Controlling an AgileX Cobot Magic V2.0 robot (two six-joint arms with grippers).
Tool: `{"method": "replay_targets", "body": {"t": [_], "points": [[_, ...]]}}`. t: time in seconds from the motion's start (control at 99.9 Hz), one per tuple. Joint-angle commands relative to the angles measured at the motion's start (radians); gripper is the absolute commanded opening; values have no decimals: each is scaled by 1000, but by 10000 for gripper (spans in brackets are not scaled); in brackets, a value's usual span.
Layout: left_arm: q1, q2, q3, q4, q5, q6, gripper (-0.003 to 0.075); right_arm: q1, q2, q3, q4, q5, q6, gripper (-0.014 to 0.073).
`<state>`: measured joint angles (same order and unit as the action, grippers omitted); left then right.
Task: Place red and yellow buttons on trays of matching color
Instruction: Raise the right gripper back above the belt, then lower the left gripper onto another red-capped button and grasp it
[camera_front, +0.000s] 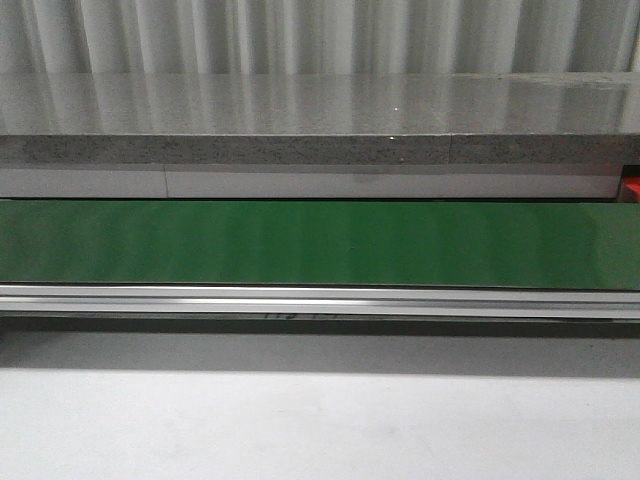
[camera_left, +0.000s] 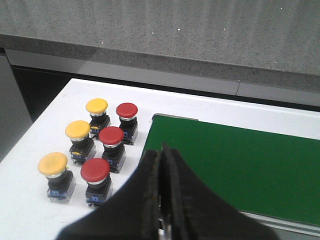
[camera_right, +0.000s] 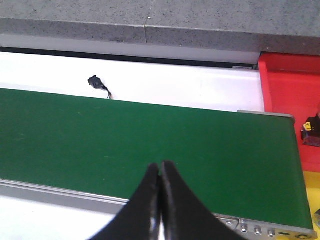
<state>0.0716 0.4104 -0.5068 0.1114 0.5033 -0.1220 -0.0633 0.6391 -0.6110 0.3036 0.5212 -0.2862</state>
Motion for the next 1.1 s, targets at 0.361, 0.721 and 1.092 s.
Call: {"method": "replay_targets", "body": {"t": [0.361,0.721,1.092], "points": [[1,3,-25,-5,-83,-7,253,1,-3,-24,13,-60,-12,-68],[3,5,-30,-5,-109,-10,620,1,-3,-24,13,-60,-12,-68],[5,283,-194,3,-53,-266,619,1,-3,-24,13,-60,-12,-68]]}}
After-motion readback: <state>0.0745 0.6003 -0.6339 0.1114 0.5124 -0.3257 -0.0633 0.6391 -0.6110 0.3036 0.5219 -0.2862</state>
